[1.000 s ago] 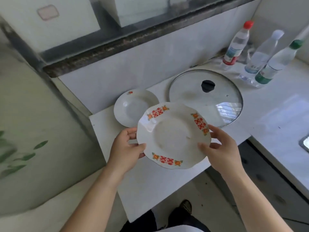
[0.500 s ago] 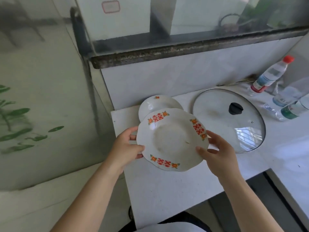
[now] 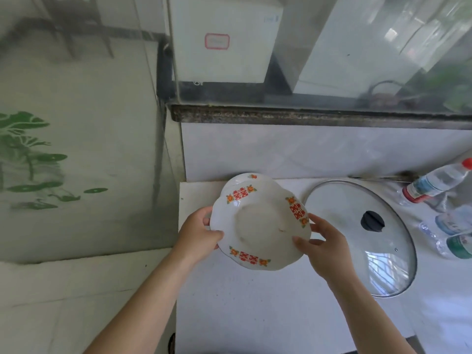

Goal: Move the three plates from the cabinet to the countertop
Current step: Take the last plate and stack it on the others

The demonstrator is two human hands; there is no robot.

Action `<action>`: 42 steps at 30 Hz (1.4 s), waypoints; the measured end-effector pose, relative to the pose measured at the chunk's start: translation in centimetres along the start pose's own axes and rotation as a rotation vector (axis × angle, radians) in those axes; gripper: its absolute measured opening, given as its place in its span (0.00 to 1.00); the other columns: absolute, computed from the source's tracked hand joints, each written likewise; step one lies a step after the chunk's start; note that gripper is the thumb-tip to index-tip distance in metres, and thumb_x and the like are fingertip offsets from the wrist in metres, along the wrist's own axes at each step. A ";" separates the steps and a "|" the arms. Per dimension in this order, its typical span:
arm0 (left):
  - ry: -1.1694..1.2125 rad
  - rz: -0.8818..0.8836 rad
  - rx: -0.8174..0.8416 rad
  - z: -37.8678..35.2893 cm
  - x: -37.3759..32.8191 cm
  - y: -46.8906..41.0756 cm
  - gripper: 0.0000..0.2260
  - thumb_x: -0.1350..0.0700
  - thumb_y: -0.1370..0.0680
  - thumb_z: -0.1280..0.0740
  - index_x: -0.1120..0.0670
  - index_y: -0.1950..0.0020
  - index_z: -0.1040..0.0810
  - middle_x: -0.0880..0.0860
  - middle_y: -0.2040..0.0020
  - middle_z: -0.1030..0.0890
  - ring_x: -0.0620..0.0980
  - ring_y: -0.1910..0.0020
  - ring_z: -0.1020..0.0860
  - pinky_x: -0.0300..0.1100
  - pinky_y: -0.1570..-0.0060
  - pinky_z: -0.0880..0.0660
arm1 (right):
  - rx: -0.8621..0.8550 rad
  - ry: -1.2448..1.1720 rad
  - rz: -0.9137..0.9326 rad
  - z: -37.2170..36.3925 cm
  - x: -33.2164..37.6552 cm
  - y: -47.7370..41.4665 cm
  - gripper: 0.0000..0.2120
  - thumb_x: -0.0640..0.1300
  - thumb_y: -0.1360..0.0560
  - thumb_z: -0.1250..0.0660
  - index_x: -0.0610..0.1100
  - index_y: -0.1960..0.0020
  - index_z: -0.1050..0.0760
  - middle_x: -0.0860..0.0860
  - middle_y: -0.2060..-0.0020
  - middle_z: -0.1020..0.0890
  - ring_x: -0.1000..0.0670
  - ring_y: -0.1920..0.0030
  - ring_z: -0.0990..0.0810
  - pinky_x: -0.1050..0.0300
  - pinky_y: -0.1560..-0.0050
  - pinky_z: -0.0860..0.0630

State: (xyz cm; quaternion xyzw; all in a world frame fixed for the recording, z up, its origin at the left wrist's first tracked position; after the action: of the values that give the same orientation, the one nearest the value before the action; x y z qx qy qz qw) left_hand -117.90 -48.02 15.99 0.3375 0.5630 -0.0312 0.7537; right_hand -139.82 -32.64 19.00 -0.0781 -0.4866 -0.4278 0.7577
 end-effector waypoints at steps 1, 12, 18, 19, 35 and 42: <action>-0.020 -0.005 -0.037 -0.1 0.0 -0.3 0.21 0.68 0.29 0.35 0.44 0.46 0.28 0.45 0.54 0.23 0.48 0.53 0.23 0.50 0.54 0.20 | 0.026 0.005 0.001 -0.1 -0.1 -0.8 0.29 0.38 0.31 0.28 0.50 0.33 0.31 0.54 0.44 0.21 0.57 0.60 0.18 0.66 0.67 0.28; -0.146 0.024 -0.221 -3.2 -0.3 -3.0 0.23 0.66 0.31 0.33 0.47 0.40 0.26 0.42 0.54 0.23 0.52 0.50 0.21 0.55 0.52 0.20 | 0.226 0.137 0.029 -1.2 -1.6 -9.1 0.30 0.40 0.32 0.28 0.50 0.32 0.32 0.55 0.47 0.22 0.56 0.58 0.19 0.66 0.67 0.29; -0.163 0.034 -0.260 -4.4 -0.3 -3.9 0.23 0.65 0.30 0.32 0.49 0.38 0.27 0.42 0.53 0.23 0.51 0.47 0.22 0.51 0.49 0.21 | 0.228 0.157 0.007 -1.8 -2.7 -11.2 0.30 0.38 0.31 0.30 0.50 0.31 0.33 0.55 0.47 0.22 0.59 0.61 0.22 0.66 0.71 0.30; -0.168 0.038 -0.268 -4.5 -0.2 -4.0 0.22 0.64 0.30 0.31 0.49 0.38 0.27 0.43 0.52 0.22 0.52 0.47 0.22 0.50 0.49 0.21 | 0.232 0.162 0.005 -1.9 -2.8 -11.4 0.30 0.38 0.30 0.30 0.50 0.31 0.34 0.55 0.47 0.23 0.59 0.61 0.22 0.66 0.71 0.30; -0.163 0.074 -0.311 -4.6 2.3 -5.1 0.24 0.68 0.28 0.32 0.52 0.35 0.30 0.49 0.43 0.23 0.47 0.49 0.23 0.33 0.57 0.27 | 0.216 0.231 0.025 -3.0 -4.3 -11.8 0.27 0.44 0.30 0.29 0.49 0.33 0.32 0.56 0.54 0.23 0.58 0.61 0.24 0.68 0.68 0.31; -0.217 0.049 -0.356 -4.2 1.8 -5.0 0.24 0.66 0.28 0.31 0.51 0.35 0.30 0.47 0.47 0.25 0.46 0.52 0.24 0.29 0.64 0.32 | 0.225 0.211 0.015 -3.5 -4.3 -12.0 0.28 0.43 0.30 0.29 0.49 0.32 0.33 0.54 0.50 0.23 0.56 0.58 0.24 0.61 0.61 0.23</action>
State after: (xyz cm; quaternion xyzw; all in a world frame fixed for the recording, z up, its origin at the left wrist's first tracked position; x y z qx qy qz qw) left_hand -122.85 -48.95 11.45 0.2070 0.4669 0.0509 0.8582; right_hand -146.88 -39.45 10.15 0.0491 -0.4486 -0.3707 0.8118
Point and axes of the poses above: each hand's wrist, its own y-axis away from the middle knuckle, its own z-axis out of the back of the hand, x = y × z, the point moved 8 cm from there along -y, towards the middle knuckle
